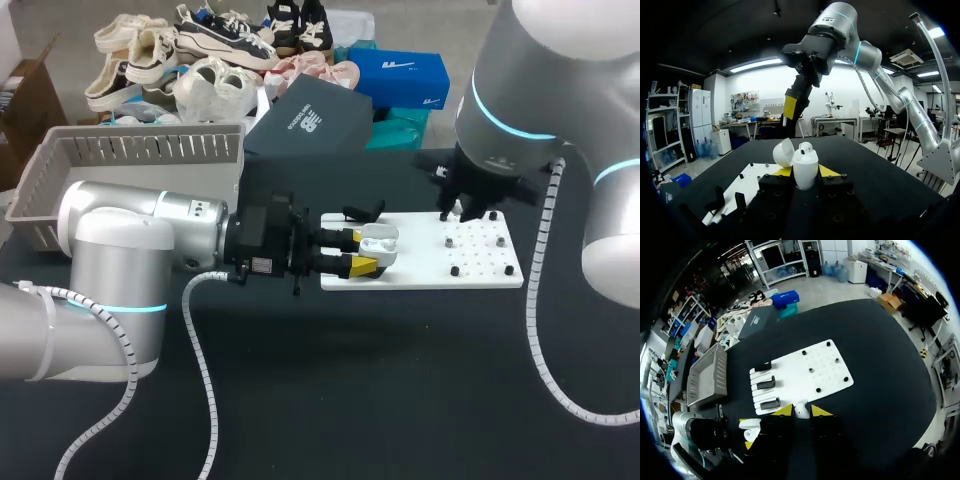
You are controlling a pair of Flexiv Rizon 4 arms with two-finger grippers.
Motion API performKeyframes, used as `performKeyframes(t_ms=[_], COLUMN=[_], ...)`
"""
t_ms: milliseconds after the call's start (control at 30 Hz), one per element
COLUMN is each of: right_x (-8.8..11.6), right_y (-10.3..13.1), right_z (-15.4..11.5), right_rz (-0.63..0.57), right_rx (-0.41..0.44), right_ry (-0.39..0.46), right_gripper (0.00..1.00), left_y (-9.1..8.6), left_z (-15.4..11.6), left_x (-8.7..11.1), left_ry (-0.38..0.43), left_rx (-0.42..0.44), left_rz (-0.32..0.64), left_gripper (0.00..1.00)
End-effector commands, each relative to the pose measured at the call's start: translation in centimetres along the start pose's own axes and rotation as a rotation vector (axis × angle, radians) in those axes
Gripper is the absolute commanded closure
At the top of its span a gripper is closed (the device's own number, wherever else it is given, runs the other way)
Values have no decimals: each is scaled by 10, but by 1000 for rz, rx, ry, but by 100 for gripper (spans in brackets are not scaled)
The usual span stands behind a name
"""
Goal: Pick up each earbud case from the left stands, insert the matching earbuds, close the lid, and place the case in the box.
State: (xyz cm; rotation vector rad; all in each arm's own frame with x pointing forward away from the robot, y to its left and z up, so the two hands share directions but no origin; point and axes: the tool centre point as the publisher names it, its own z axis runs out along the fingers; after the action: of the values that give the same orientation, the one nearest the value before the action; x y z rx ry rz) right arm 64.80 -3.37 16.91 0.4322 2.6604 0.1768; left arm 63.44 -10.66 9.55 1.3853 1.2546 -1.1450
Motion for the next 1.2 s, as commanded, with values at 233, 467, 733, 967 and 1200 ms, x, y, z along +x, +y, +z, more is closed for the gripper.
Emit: performKeyframes(t_ms=[233,467,733,967,1200], right_x=[25,36,49,50,50], right_y=[44,63,66,66,66], right_z=[-48,-48,-46,-42,-42], right_rz=[-274,-470,-593,-574,-574], right_rx=[-101,-150,-192,-224,-224], right_ry=[226,361,424,437,437], right_gripper=[100,100,100,100,100], left_y=[0,0,0,0,0], left_z=[0,0,0,0,0], left_x=[1,1,1,1,1], left_ry=[-2,-2,-2,-2,-2], left_rx=[-2,-2,-2,-2,-2], left_rz=[2,2,2,2,2], left_gripper=[100,100,100,100,100])
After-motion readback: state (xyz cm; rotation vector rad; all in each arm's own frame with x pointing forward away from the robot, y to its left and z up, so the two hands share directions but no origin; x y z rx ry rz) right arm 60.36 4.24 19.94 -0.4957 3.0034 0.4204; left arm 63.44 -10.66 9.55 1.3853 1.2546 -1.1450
